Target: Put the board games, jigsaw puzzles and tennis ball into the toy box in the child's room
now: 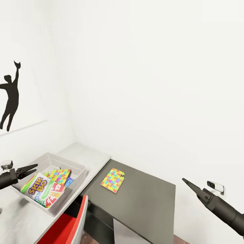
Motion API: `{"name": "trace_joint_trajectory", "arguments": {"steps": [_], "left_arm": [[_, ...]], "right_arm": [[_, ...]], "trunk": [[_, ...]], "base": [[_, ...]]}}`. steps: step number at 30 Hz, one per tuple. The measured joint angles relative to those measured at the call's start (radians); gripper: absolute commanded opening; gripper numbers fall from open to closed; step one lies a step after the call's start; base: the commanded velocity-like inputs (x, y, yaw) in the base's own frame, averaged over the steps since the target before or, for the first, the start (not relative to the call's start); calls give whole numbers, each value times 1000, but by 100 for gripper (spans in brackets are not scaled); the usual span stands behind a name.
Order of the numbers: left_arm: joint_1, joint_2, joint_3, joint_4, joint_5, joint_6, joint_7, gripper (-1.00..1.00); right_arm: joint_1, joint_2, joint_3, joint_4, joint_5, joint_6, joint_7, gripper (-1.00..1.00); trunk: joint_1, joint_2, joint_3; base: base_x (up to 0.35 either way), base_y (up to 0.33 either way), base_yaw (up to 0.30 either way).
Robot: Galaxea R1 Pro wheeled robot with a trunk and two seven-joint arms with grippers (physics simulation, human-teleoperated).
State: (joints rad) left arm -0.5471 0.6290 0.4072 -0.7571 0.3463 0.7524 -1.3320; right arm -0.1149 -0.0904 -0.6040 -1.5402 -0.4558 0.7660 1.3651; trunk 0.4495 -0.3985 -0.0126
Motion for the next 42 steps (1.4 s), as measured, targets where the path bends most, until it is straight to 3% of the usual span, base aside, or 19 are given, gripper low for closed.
{"name": "trace_joint_trajectory", "arguments": {"steps": [42], "left_arm": [[0,-1,-1,0,0,-2,1,100]], "right_arm": [[0,0,2,0,1,0,-1,100]], "trunk": [[0,0,1]], "base": [[0,0,-3]]}}
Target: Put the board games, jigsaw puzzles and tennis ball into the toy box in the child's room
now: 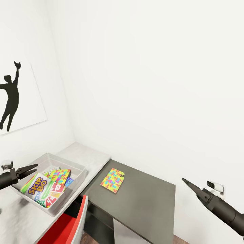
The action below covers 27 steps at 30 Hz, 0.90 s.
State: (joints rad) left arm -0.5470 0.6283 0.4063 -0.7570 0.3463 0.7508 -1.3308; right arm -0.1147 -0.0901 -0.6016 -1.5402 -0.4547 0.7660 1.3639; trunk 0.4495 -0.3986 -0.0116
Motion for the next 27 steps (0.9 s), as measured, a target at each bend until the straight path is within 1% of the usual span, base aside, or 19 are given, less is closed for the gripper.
{"name": "trace_joint_trajectory", "arguments": {"steps": [23,27], "left_arm": [[0,-1,0,0,-1,0,1,100],[0,-1,0,0,-1,-1,0,100]], "right_arm": [[0,0,0,0,2,0,-1,100],[0,0,-1,0,1,0,0,100]], "trunk": [[0,0,0],[0,0,1]], "base": [[0,0,0],[0,0,-72]]}}
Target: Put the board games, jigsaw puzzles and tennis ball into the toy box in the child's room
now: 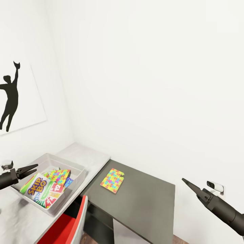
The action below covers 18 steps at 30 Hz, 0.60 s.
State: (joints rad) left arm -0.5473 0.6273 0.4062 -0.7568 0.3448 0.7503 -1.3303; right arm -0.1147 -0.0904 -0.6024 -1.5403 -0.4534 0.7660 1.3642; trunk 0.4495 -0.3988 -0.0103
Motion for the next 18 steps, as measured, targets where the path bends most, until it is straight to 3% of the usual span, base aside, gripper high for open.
{"name": "trace_joint_trajectory", "arguments": {"steps": [18], "left_arm": [[0,0,0,0,0,-1,0,100]], "right_arm": [[-1,0,0,0,-2,0,1,100]], "trunk": [[0,-1,20]], "base": [[0,0,-183]]}}
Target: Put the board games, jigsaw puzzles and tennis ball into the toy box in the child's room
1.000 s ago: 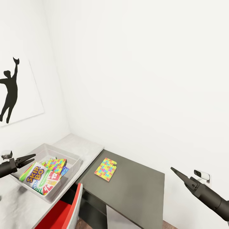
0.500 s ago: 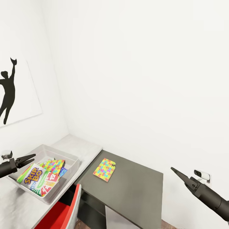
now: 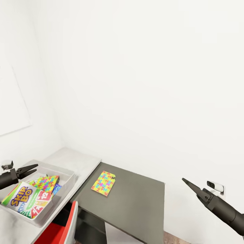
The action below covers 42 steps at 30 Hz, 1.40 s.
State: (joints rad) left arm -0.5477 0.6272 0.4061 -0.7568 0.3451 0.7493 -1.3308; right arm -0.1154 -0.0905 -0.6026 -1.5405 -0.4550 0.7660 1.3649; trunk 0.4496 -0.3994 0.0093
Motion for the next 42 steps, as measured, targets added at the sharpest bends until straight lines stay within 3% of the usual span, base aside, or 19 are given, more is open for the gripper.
{"name": "trace_joint_trajectory", "arguments": {"steps": [32,42], "left_arm": [[0,-1,0,0,0,1,1,100],[0,-2,0,-1,1,-1,1,100]], "right_arm": [[1,0,0,0,-1,0,-1,100],[1,0,1,0,0,0,-1,100]], "trunk": [[0,0,39],[0,0,44]], "base": [[17,0,-196],[125,0,-59]]}}
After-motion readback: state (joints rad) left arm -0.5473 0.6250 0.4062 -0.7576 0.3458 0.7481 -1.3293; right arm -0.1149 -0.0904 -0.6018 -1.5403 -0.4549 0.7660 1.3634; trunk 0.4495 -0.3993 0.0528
